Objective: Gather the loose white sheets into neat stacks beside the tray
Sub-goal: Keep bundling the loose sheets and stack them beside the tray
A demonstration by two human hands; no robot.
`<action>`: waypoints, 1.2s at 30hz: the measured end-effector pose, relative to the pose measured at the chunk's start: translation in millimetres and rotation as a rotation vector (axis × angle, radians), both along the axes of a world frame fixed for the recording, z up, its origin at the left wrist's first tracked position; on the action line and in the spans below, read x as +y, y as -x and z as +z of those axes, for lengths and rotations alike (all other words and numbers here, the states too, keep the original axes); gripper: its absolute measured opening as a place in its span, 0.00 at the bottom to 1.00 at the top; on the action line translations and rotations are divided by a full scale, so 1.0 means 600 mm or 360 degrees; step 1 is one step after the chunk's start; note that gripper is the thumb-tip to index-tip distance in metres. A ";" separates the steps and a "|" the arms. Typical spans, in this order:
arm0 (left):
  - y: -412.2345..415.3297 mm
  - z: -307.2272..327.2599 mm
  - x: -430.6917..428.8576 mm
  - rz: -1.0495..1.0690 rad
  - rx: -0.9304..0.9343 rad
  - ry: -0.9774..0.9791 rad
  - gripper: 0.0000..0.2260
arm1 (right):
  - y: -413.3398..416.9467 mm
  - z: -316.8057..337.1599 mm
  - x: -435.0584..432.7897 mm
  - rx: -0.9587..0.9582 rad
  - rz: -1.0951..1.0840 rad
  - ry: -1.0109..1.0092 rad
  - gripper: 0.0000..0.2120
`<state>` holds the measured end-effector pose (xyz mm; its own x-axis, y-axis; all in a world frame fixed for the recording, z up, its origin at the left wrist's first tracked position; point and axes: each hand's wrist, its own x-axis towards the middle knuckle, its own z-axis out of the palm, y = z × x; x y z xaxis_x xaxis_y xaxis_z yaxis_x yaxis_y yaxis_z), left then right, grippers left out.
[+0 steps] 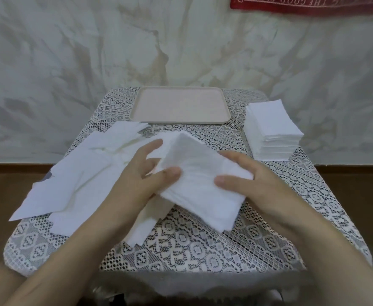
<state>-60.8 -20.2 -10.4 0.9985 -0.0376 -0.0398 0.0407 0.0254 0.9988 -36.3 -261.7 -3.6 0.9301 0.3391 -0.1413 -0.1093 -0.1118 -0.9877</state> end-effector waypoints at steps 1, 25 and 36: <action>0.003 0.000 0.003 -0.0087 0.0007 -0.0041 0.38 | -0.002 0.001 -0.003 -0.0065 -0.0116 -0.0099 0.38; 0.050 -0.012 -0.045 -0.0340 -0.0164 -0.0684 0.36 | 0.062 -0.041 -0.028 -0.0440 -0.0044 0.0399 0.41; 0.043 -0.031 -0.032 -0.0329 -0.0122 -0.0960 0.42 | 0.065 -0.035 -0.032 -0.0353 0.0060 0.0493 0.40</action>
